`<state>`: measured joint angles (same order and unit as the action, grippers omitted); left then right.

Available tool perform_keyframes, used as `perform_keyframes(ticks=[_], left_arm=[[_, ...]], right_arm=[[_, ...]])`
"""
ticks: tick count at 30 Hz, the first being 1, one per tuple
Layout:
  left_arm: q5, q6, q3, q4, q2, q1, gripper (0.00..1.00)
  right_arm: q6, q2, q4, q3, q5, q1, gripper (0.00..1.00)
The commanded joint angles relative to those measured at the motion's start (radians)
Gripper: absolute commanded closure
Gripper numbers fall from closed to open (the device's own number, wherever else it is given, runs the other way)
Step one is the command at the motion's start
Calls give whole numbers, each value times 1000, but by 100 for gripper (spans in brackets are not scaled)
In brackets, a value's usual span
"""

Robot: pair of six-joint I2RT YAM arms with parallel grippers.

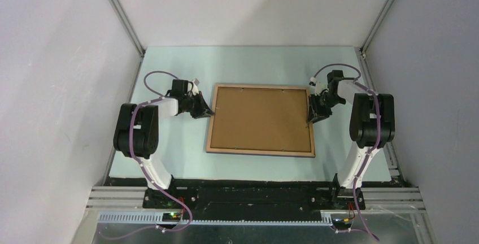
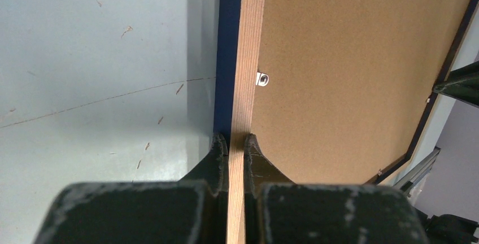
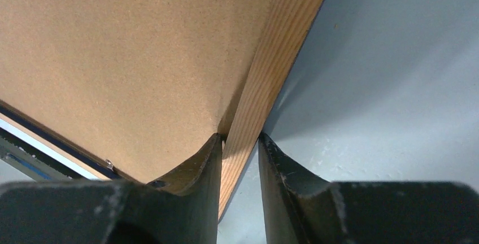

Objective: Put the photo into the frame
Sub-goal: Install the photo frame at the center of the board.

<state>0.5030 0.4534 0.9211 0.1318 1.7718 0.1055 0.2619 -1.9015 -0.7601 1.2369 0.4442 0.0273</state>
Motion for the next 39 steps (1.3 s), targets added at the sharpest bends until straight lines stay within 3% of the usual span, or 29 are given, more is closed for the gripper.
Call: perform_keyframes(ticks=[1, 9, 19, 29, 39], left_arm=[[34, 37, -16, 71, 65, 7, 100], [117, 43, 33, 67, 99, 20, 100], [135, -12, 141, 110, 160, 34, 100], [102, -8, 216, 131, 188, 34, 100], [70, -29, 225, 132, 169, 35, 98]], right_arm=[[-14, -38, 14, 51, 29, -11, 71], [-18, -100, -9, 147, 34, -9, 77], [-27, -169, -39, 283, 43, -6, 78], [-37, -158, -21, 265, 51, -9, 69], [-44, -105, -5, 231, 24, -7, 51]])
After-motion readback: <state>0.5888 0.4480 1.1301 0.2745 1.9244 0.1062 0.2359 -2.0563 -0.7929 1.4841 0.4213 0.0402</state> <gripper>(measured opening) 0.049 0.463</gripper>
